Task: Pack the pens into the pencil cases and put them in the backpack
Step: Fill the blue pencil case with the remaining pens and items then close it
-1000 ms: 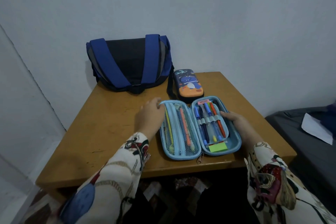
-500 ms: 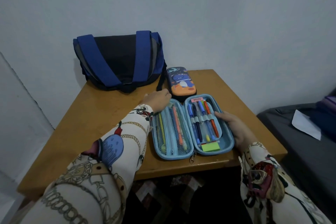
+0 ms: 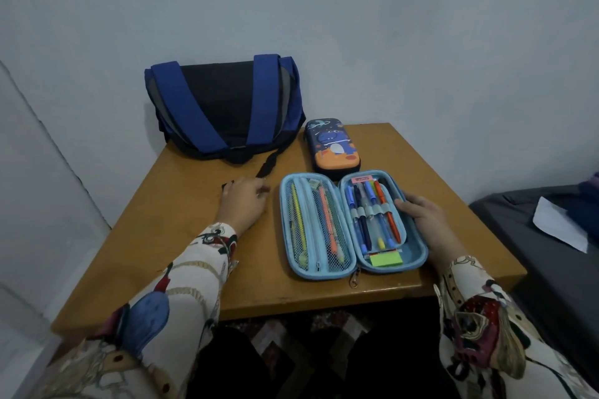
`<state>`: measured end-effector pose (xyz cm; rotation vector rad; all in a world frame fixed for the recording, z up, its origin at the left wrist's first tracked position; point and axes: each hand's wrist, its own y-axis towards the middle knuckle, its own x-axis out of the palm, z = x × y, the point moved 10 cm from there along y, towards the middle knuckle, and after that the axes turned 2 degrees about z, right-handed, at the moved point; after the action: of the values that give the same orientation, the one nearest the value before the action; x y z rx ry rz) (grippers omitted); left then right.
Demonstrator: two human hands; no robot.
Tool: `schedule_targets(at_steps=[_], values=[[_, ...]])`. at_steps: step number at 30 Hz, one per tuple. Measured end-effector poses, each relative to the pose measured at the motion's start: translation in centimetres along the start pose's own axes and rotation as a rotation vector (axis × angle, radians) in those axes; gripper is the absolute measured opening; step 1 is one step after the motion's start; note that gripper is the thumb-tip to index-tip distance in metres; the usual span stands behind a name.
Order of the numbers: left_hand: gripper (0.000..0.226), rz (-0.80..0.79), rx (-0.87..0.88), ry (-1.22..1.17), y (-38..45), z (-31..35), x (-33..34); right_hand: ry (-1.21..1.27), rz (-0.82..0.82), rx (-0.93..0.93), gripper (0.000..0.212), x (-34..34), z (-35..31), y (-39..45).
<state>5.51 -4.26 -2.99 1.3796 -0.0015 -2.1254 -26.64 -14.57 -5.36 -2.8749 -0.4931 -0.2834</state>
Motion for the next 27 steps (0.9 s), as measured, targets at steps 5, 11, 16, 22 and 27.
schedule_targets(at_steps=[5,11,16,22,27], values=[[0.023,0.092,0.107,0.066,-2.6,1.1,-1.0,-0.302,0.127,-0.094,0.033,-0.8,-1.1,0.4],[0.055,0.126,0.27,0.044,-3.8,3.5,-1.9,-0.837,0.081,-0.296,0.011,3.8,-6.0,-2.0],[0.072,0.033,0.291,0.11,-3.8,4.1,-0.9,-1.15,-0.281,-0.096,0.025,11.2,-3.7,-5.6],[0.046,0.004,0.303,0.174,-3.6,4.3,-0.5,-1.487,-0.385,-0.009,0.026,14.2,-0.5,-7.4],[0.04,-0.004,0.323,0.134,-3.8,4.4,-0.4,-1.585,-0.313,-0.063,0.022,14.1,-0.4,-8.3]])
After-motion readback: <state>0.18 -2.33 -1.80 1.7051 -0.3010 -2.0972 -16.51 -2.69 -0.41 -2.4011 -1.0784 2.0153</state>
